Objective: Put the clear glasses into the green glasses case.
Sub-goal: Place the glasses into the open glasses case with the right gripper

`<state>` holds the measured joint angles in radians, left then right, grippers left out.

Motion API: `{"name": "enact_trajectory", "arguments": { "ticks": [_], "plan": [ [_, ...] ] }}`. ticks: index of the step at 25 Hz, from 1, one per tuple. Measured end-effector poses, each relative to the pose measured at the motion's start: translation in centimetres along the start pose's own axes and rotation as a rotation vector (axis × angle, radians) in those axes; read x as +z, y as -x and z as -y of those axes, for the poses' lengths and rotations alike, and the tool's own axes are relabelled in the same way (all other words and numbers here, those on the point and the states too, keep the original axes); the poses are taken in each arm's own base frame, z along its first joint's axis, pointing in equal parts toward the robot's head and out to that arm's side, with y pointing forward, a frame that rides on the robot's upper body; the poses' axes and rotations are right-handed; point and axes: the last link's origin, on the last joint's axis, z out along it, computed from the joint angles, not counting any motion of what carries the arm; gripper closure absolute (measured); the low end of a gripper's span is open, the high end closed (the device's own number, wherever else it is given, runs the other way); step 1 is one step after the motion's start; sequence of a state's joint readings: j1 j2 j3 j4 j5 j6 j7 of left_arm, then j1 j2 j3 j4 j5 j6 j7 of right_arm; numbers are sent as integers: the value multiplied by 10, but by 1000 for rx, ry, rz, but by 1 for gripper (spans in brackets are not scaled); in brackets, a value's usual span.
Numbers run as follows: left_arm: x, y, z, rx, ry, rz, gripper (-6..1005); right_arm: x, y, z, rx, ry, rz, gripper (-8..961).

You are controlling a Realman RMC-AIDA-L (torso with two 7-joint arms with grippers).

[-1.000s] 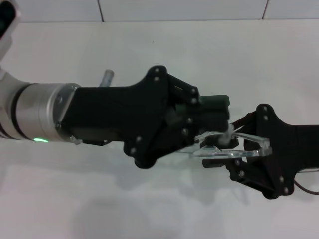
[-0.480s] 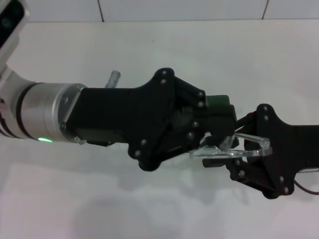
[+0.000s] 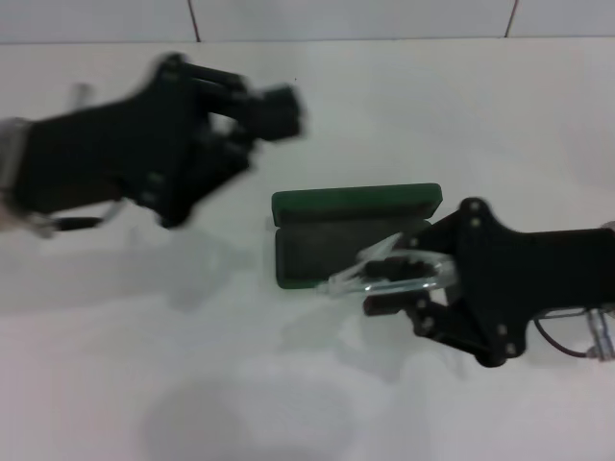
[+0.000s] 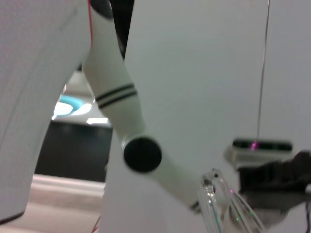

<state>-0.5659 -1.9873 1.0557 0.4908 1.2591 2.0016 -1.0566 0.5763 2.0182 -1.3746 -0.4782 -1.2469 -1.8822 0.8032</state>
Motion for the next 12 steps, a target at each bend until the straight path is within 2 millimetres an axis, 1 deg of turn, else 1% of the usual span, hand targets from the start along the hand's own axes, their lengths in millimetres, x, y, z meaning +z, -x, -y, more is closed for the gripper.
{"name": "enact_trajectory", "arguments": {
  "ticks": [2, 3, 4, 5, 8, 11, 12],
  "plan": [
    [-19, -5, 2, 15, -66, 22, 930, 4, 0, 6, 38, 29, -50, 842],
    [-41, -9, 1, 22, -133, 55, 930, 7, 1, 10, 61, 53, -93, 842],
    [-41, -9, 1, 22, -133, 55, 930, 10, 2, 15, 96, 79, -152, 842],
    [-52, -12, 0, 25, -165, 72, 930, 12, 3, 19, 125, 99, -209, 842],
    [-74, -17, -7, 28, -234, 111, 930, 22, 12, 30, 165, 162, -408, 842],
    [-92, -22, -15, 36, -295, 154, 930, 33, 31, 42, 194, 187, -590, 842],
    [-94, -23, -16, 38, -305, 157, 930, 37, 37, 46, 213, 187, -651, 842]
  ]
}}
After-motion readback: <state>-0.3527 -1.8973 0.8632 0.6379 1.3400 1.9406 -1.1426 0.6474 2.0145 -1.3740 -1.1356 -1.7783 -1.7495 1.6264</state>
